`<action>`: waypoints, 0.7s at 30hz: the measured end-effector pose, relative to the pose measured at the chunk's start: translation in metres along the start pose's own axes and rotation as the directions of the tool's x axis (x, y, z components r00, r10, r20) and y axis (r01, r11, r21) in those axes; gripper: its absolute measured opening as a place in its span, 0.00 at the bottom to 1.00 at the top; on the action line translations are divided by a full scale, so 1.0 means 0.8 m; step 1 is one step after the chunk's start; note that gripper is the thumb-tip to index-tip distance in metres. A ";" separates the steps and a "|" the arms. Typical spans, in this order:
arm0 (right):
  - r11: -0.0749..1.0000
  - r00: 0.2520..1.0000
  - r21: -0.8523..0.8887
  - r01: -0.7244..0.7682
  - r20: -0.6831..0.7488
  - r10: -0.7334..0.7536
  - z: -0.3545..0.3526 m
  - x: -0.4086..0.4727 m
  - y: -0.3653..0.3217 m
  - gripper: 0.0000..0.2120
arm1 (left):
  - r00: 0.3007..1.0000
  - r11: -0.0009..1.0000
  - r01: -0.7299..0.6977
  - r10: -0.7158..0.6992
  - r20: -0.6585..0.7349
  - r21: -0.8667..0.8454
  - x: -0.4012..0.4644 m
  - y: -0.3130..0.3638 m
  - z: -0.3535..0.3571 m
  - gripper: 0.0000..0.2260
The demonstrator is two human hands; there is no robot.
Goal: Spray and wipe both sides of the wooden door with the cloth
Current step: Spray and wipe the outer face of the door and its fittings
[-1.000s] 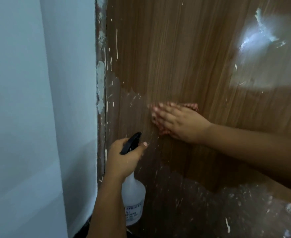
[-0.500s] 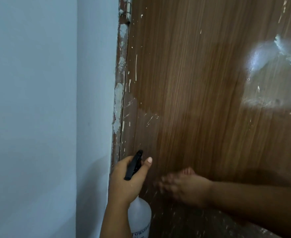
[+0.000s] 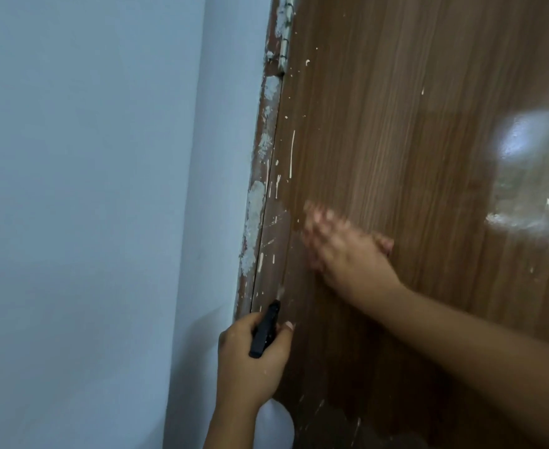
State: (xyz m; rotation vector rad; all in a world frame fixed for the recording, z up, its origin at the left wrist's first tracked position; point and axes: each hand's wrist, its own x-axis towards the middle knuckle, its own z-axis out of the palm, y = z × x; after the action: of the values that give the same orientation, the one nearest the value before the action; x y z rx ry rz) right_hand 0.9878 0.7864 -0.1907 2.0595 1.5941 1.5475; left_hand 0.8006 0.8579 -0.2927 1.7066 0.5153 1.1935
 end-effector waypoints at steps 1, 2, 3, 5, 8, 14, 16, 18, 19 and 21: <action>0.991 0.988 0.009 0.134 0.072 -0.134 0.016 -0.028 -0.017 0.30 | 1.000 1.000 0.013 -0.013 0.005 0.013 0.001 -0.002 -0.001 0.14; 0.958 0.943 0.031 0.284 0.173 -0.285 0.025 -0.051 -0.030 0.28 | 1.000 1.000 0.020 -0.020 0.001 0.024 0.002 -0.005 -0.003 0.14; 0.876 0.814 0.091 0.473 0.336 -0.474 0.033 -0.067 -0.038 0.27 | 1.000 0.999 0.021 -0.021 -0.007 0.025 0.003 -0.007 -0.005 0.14; 0.653 0.542 0.171 0.738 0.426 -0.724 0.032 -0.073 -0.041 0.27 | 1.000 1.000 0.020 -0.020 0.006 0.014 0.007 -0.009 -0.012 0.11; 0.846 0.811 0.046 0.532 0.259 -0.524 0.013 0.010 -0.005 0.29 | 0.999 1.000 0.019 -0.019 0.042 0.013 0.010 -0.017 -0.019 0.09; 0.993 0.991 -0.080 -0.081 -0.114 0.071 -0.053 0.194 0.058 0.30 | 0.999 0.999 0.044 -0.045 0.017 0.027 0.014 -0.035 -0.017 0.07; 0.982 0.974 -0.070 -0.174 -0.160 0.161 -0.035 0.184 0.035 0.30 | 0.997 0.997 0.075 -0.075 -0.004 -0.010 0.015 -0.038 -0.019 0.08; 0.994 0.992 -0.083 -0.073 -0.108 0.064 0.006 0.138 -0.015 0.29 | 0.996 0.996 0.085 -0.085 -0.002 -0.023 0.015 -0.042 -0.023 0.08; 0.997 0.999 -0.069 0.033 -0.010 -0.034 0.029 0.102 -0.048 0.29 | 0.996 0.996 0.085 -0.085 0.010 -0.026 0.014 -0.043 -0.026 0.08; 0.953 0.931 0.020 0.304 0.205 -0.301 0.063 0.014 -0.109 0.28 | 0.995 0.996 0.091 -0.089 0.049 -0.022 0.012 -0.043 -0.028 0.08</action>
State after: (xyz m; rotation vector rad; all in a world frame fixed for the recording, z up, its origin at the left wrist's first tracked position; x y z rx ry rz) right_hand 0.9676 0.8566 -0.2610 1.7930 1.7179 1.1940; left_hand 0.7908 0.8912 -0.3166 1.6693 0.5409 1.0882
